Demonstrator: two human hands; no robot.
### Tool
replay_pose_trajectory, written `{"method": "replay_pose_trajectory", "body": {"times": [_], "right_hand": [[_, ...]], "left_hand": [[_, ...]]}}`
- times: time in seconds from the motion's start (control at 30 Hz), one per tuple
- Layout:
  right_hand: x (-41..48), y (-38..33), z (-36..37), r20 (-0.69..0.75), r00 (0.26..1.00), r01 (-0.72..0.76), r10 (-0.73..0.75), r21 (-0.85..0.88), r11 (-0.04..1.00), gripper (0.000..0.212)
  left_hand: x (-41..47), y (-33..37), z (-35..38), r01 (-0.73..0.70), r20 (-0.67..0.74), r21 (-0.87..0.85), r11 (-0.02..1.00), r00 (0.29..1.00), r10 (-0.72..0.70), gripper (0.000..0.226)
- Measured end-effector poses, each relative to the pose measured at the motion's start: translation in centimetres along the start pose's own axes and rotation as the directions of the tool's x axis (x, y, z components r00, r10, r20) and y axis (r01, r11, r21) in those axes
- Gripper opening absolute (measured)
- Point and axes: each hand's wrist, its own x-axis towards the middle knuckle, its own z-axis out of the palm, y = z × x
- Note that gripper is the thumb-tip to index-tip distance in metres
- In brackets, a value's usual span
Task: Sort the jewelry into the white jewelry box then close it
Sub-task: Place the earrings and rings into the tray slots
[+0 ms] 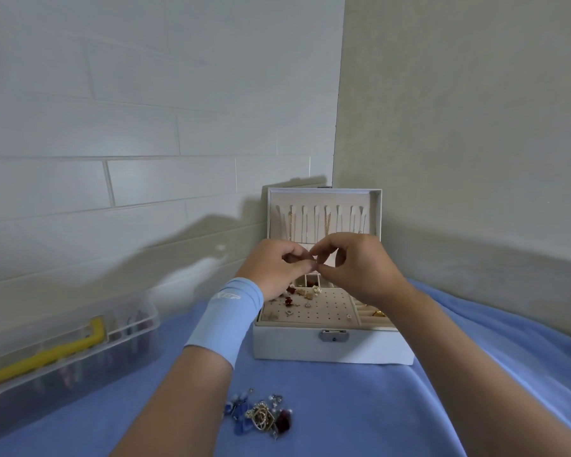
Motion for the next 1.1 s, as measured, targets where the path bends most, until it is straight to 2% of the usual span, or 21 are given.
{"method": "replay_pose_trajectory", "body": {"times": [0.2, 0.37, 0.43, 0.5, 0.67, 0.8, 0.87, 0.93, 1.03, 1.1], "right_hand": [[-0.2, -0.5, 0.2, 0.011, 0.999, -0.044, 0.043, 0.191, 0.981, 0.023], [0.0, -0.4, 0.2, 0.032, 0.997, -0.079, 0.073, 0.276, 0.958, 0.041], [0.1, -0.5, 0.1, 0.015, 0.997, -0.078, 0.077, 0.302, 0.950, 0.039], [0.1, -0.5, 0.1, 0.004, 0.997, -0.075, 0.077, 0.313, 0.947, 0.032], [0.1, -0.3, 0.0, -0.026, 0.999, -0.012, 0.022, 0.327, 0.945, 0.014], [0.3, -0.1, 0.0, -0.036, 0.999, -0.013, 0.026, 0.329, 0.944, 0.010], [0.4, 0.1, -0.3, -0.051, 0.996, -0.061, 0.079, 0.291, 0.955, 0.007], [0.5, 0.7, -0.8, -0.037, 0.991, -0.123, 0.131, 0.167, 0.978, 0.006], [0.3, 1.7, -1.2, 0.117, 0.974, -0.177, 0.193, -0.133, 0.975, 0.006], [0.0, 1.8, -1.0, 0.215, 0.946, -0.183, 0.241, -0.258, 0.949, 0.003]], "left_hand": [[-0.5, -0.4, 0.2, -0.001, 0.013, -0.063, 0.998, 1.000, 0.002, 0.016], [-0.7, -1.2, 0.2, 0.164, 0.096, -0.352, 0.922, 0.986, -0.138, 0.017], [-0.7, -1.3, 0.1, 0.204, 0.143, -0.489, 0.848, 0.978, -0.153, 0.017], [-0.7, -1.2, 0.0, 0.238, 0.179, -0.556, 0.797, 0.970, -0.164, 0.016], [-0.8, -1.1, -0.1, 0.249, 0.202, -0.536, 0.806, 0.966, -0.163, 0.015], [-0.8, -0.4, -0.4, 0.226, 0.175, -0.498, 0.837, 0.972, -0.159, 0.015], [-0.8, -0.3, -0.6, 0.192, 0.136, -0.376, 0.907, 0.979, -0.151, 0.015], [-0.8, -0.2, -0.7, 0.172, 0.107, -0.284, 0.943, 0.983, -0.148, 0.015], [-0.8, -0.3, -0.8, 0.178, 0.107, -0.285, 0.942, 0.982, -0.153, 0.017], [-0.8, -0.3, -0.9, 0.188, 0.121, -0.290, 0.938, 0.980, -0.159, 0.018]]}}
